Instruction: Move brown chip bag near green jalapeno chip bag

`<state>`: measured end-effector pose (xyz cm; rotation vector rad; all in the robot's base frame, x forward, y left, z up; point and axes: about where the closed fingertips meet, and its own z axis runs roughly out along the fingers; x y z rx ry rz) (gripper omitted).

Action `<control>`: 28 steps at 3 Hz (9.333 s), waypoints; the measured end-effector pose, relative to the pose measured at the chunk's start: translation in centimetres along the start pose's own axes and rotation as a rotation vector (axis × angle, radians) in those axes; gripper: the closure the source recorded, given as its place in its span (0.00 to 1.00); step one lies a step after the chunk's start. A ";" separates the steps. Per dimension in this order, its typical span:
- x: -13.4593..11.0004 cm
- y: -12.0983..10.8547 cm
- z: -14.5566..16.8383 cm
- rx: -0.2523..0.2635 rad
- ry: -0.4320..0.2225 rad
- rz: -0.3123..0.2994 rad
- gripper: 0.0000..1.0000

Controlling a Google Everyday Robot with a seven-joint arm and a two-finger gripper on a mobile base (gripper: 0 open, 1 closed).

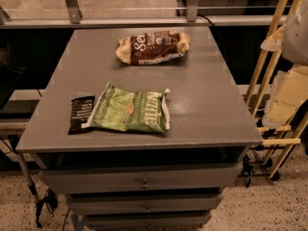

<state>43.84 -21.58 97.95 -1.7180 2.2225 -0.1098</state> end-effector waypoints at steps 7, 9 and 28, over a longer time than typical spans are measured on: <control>-16.1 -18.7 12.4 0.227 -0.263 -0.358 0.00; -19.2 -24.2 17.4 0.262 -0.318 -0.388 0.00; -9.9 -4.5 9.6 -0.003 -0.494 0.125 0.00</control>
Offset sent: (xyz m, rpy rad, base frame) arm 0.1266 0.0478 -0.0123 -0.0208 -0.0954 0.3003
